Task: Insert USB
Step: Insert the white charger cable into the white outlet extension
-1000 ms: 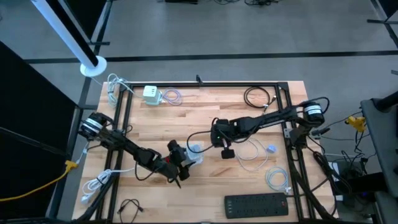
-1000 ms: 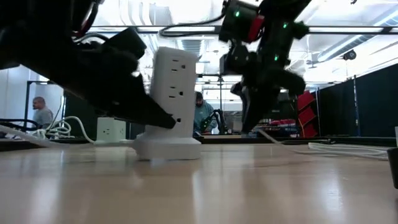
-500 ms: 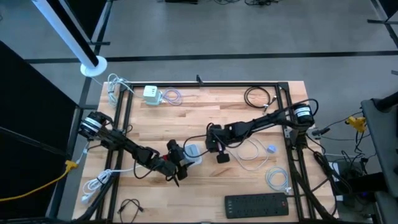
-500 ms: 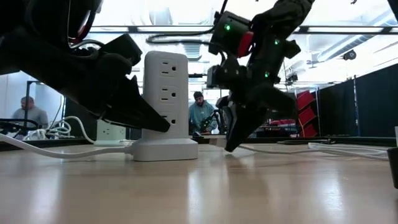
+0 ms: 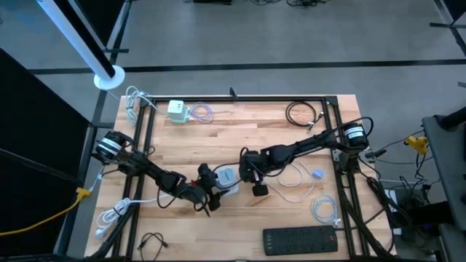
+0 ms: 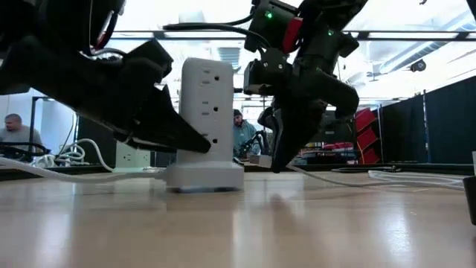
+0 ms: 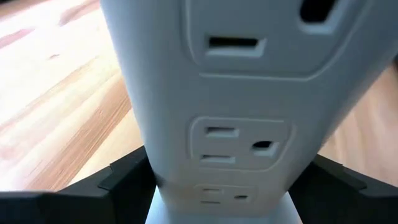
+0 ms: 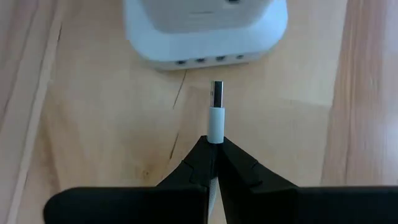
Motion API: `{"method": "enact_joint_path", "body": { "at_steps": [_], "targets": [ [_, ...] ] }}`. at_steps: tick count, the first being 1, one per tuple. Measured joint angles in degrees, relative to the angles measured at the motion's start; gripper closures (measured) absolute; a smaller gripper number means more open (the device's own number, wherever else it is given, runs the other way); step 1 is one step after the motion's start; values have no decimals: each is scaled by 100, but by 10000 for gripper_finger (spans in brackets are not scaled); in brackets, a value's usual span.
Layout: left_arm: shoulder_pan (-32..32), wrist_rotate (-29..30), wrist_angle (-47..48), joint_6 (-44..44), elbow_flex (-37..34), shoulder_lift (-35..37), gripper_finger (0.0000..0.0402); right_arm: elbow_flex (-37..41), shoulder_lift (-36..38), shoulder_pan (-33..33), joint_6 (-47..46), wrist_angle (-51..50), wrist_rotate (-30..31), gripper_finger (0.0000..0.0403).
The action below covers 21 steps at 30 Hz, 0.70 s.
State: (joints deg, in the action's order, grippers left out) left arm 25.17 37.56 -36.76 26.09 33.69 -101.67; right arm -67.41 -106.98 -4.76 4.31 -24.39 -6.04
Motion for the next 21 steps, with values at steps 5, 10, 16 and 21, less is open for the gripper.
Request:
{"method": "enact_joint_path", "body": {
  "at_steps": [5, 10, 16, 21],
  "targets": [
    [2, 43, -419, -311, 6, -99, 106, 8, -47, -51, -136, -424, 3, 402],
    [-10, -112, -563, -442, 14, -436, 106, 17, -173, -240, -135, -317, 249, 402],
    [-15, -68, -1376, -644, 24, -857, 106, -5, -389, -362, -80, -208, 409, 402],
    [-11, 4, -1687, -667, 66, -1078, 106, -154, -441, -365, -69, -283, 472, 402]
  ]
}}
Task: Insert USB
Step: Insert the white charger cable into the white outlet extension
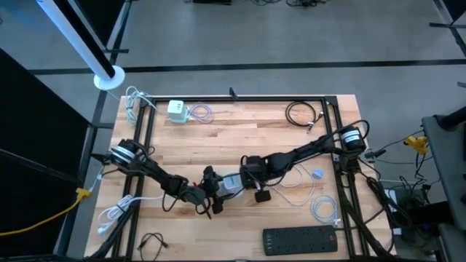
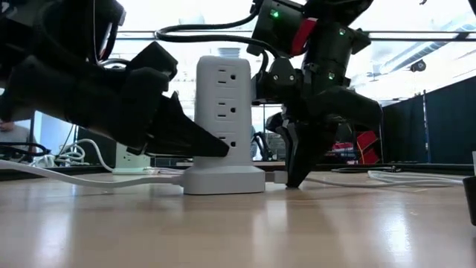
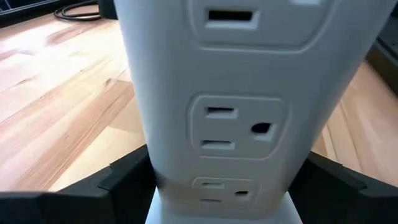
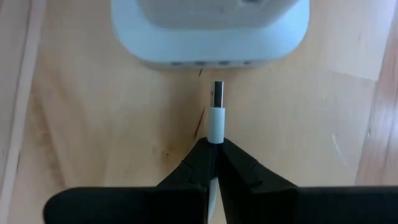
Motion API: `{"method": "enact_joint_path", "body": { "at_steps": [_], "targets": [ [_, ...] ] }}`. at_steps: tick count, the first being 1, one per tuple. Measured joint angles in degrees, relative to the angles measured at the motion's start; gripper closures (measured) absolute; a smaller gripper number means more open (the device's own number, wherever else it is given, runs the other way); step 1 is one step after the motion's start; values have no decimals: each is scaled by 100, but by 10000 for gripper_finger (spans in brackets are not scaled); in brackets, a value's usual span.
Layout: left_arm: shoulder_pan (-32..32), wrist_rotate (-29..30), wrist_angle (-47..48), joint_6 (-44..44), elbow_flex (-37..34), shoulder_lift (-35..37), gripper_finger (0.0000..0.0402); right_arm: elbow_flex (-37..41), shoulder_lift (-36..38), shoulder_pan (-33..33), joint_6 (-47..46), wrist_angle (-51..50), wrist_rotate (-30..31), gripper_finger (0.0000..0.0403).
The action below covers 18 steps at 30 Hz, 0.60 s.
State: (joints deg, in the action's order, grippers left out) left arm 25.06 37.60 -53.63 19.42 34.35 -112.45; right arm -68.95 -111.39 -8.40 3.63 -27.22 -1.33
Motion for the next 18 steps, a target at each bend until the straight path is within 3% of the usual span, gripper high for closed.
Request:
{"method": "enact_joint_path", "body": {
  "at_steps": [18],
  "targets": [
    [2, -36, -59, -101, -11, 7, 106, -351, -37, -20, 150, -281, -21, 402]
  ]
}}
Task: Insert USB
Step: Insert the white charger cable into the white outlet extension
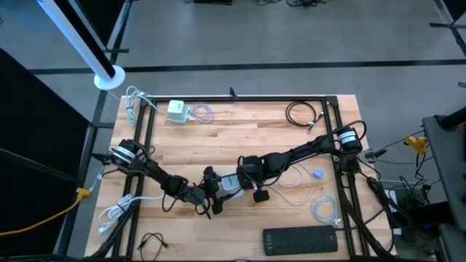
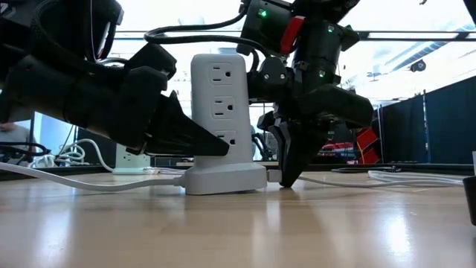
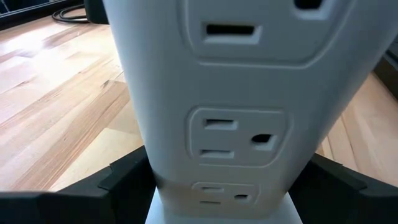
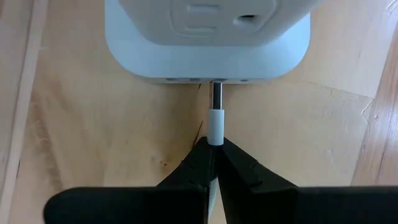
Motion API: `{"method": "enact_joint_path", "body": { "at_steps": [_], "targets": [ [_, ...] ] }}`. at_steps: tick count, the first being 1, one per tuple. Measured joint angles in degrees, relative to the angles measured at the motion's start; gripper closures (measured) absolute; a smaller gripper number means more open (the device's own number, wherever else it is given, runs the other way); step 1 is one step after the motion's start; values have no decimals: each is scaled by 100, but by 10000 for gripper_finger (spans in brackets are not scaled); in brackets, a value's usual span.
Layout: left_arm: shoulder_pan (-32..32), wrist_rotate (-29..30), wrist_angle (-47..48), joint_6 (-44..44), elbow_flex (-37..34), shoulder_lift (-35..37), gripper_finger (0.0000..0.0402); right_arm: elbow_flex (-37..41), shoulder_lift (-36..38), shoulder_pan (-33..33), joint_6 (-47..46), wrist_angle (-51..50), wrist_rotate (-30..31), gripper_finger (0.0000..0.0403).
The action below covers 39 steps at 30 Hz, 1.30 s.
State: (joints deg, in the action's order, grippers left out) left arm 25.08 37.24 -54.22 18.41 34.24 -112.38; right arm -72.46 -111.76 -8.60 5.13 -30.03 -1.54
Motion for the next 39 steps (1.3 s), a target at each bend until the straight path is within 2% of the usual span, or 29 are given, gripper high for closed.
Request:
{"method": "enact_joint_path", "body": {
  "at_steps": [35, 37, 39],
  "targets": [
    [4, -184, 11, 178, -55, 2, 106, 189, 97, -114, 147, 565, -122, 402],
    [4, -229, -9, 178, -55, 2, 106, 187, 147, -116, 242, 454, -126, 394],
    [2, -271, -16, 179, -55, 2, 106, 183, 235, -123, 329, 307, -138, 369]
  ]
}}
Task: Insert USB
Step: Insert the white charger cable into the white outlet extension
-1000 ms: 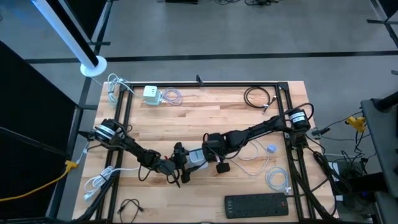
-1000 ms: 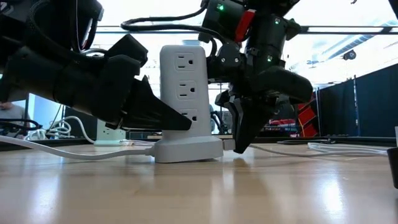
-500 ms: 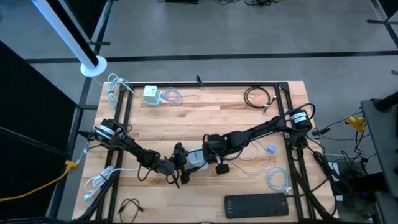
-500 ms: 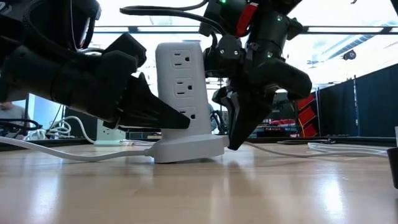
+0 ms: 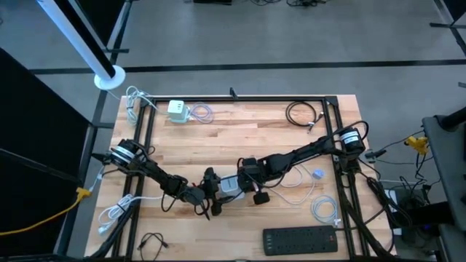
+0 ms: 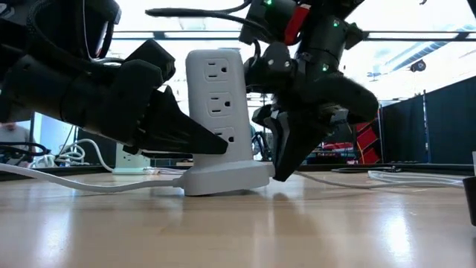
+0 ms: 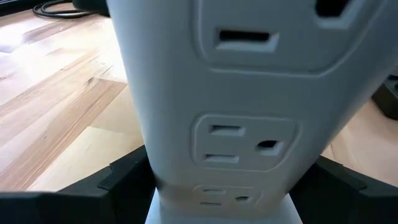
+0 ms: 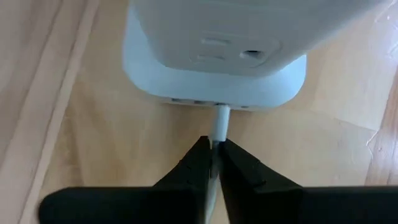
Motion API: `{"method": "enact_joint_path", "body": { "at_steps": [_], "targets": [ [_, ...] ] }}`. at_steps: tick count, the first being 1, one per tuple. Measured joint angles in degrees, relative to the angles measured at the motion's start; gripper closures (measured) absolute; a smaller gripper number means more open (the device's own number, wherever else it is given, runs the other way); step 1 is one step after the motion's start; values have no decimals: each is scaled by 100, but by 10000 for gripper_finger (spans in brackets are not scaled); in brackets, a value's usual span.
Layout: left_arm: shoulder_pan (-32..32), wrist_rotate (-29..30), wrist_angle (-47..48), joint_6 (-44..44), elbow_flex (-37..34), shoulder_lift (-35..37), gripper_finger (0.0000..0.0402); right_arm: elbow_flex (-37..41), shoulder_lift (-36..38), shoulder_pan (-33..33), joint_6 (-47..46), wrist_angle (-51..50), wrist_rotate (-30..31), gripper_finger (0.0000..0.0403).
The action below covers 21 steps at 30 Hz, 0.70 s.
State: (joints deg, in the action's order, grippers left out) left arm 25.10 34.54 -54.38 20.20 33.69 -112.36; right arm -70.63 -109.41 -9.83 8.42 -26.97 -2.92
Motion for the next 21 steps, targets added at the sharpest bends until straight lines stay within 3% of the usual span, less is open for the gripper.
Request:
{"method": "enact_joint_path", "body": {
  "at_steps": [7, 11, 15, 21],
  "targets": [
    [-11, -58, 188, -10, 15, 6, 106, 0, 595, -2, 142, -446, -29, 237],
    [-13, -284, 758, -66, -26, 352, 106, 0, 1261, -6, -131, -814, 24, 184],
    [-17, -447, 1822, -22, -256, 1084, 106, 7, 1889, -9, -567, -1239, 126, 164],
    [-8, -427, 3353, 131, -974, 2647, 106, 11, 2500, -6, -1029, -1305, 252, 169]
  ]
}}
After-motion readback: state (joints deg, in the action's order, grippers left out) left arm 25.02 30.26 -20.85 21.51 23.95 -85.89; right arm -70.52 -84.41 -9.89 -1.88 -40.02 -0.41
